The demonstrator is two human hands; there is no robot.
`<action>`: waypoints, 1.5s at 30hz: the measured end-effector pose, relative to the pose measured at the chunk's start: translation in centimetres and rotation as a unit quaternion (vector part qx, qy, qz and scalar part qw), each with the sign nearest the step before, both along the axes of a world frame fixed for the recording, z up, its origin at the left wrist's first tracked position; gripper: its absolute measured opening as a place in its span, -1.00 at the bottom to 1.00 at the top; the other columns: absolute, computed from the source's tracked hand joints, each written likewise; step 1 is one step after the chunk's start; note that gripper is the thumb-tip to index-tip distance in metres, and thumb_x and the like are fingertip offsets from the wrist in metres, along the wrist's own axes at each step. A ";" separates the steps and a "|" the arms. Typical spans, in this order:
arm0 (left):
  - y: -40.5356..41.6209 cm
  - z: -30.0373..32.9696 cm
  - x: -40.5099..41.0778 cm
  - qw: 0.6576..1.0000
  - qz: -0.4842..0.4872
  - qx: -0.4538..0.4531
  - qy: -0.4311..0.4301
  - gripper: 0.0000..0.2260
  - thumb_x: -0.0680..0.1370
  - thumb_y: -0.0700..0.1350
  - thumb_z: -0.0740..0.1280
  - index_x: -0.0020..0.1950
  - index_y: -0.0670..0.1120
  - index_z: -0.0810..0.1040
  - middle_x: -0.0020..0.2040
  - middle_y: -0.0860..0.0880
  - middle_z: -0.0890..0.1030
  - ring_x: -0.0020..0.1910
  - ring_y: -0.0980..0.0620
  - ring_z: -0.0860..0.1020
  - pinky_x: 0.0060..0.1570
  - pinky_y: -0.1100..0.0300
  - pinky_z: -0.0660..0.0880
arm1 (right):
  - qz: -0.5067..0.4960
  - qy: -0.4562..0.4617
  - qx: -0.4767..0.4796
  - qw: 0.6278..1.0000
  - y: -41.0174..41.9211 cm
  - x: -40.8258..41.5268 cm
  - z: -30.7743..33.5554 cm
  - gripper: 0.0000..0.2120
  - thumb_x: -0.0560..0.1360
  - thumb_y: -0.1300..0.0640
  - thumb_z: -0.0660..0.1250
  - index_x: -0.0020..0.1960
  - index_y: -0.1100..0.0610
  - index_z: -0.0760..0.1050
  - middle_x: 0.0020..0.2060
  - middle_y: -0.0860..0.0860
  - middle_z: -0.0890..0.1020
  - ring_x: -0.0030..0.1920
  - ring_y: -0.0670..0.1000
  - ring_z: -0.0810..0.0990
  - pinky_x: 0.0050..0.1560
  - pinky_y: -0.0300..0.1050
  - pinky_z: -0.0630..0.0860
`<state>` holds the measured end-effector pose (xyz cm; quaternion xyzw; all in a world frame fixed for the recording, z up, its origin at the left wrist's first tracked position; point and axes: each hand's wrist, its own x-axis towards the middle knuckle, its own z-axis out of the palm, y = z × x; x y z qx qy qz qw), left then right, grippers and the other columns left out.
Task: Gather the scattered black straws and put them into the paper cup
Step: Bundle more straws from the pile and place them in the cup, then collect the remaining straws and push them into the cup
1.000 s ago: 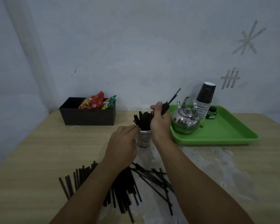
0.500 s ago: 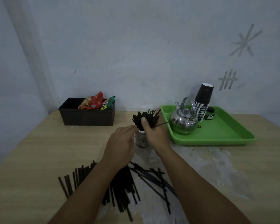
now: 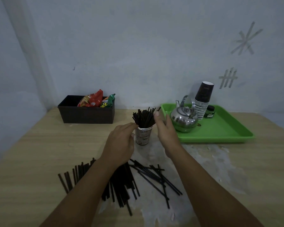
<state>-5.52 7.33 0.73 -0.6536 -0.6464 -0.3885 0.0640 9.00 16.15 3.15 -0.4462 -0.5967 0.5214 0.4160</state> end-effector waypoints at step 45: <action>-10.4 -3.7 1.2 0.990 0.078 -0.118 -0.015 -0.71 0.52 -0.01 0.22 0.18 -0.05 0.55 0.08 -0.03 0.62 0.12 -0.07 0.48 0.14 -0.05 0.44 | 0.049 -0.519 0.230 0.822 -10.1 3.3 -4.7 -0.60 0.53 -0.23 0.26 0.06 0.10 0.59 -0.01 0.07 0.52 0.08 0.12 0.48 -0.02 -0.04 0.41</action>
